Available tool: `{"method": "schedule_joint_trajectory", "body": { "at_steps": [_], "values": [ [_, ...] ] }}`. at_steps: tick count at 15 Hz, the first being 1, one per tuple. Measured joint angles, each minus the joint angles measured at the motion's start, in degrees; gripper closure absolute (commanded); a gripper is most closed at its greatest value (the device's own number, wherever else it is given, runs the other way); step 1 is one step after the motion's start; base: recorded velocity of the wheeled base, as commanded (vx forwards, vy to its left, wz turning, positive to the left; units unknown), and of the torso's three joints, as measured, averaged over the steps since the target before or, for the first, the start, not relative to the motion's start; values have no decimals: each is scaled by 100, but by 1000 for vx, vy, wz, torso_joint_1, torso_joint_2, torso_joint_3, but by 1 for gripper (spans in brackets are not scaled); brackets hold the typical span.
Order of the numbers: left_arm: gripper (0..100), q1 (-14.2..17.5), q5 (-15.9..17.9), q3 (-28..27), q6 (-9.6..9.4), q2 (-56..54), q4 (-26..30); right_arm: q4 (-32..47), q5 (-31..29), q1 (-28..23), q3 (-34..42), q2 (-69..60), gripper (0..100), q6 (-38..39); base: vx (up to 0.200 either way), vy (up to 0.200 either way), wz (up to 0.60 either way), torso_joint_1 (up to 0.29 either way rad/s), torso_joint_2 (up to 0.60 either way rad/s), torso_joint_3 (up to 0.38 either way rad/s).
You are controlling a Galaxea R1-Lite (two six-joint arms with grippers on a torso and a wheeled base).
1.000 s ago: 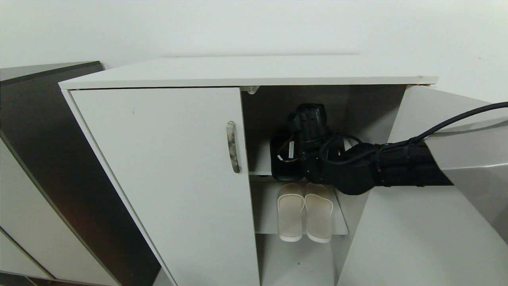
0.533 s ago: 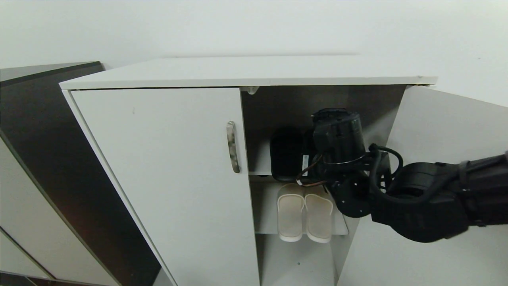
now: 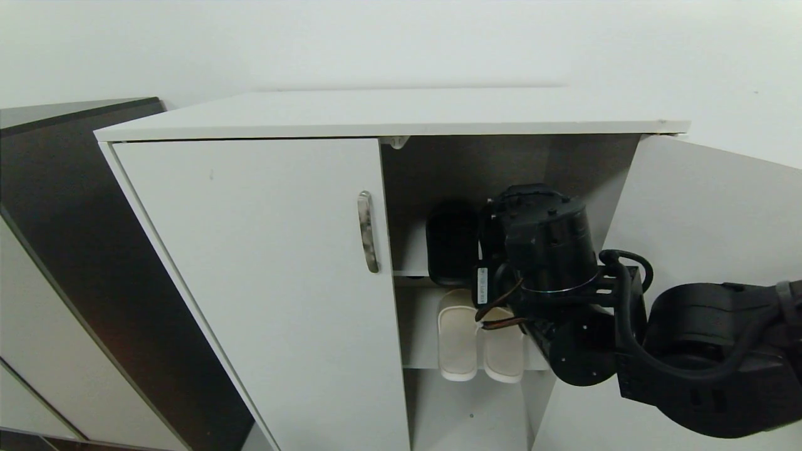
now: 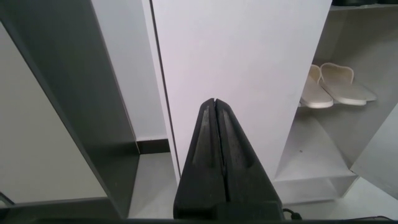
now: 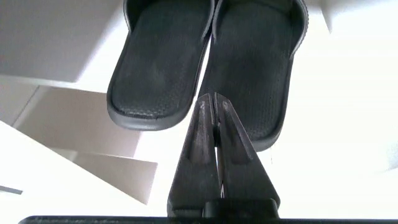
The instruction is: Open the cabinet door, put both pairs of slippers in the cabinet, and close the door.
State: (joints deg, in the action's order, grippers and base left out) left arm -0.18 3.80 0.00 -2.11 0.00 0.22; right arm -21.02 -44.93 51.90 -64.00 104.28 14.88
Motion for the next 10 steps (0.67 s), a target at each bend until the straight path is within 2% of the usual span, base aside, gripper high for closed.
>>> {"method": "schedule_joint_trajectory", "body": {
  "at_steps": [4, 10],
  "values": [
    [100, 0, 2, 0, 0, 0, 0, -84, -4, 11, 48, 55, 100, -2, 0, 0, 0, 0, 0, 0],
    [100, 0, 5, 0, 0, 0, 2, -205, -6, 48, 102, 101, 100, -13, -200, 0, 0, 3, -1, 3]
  ]
}}
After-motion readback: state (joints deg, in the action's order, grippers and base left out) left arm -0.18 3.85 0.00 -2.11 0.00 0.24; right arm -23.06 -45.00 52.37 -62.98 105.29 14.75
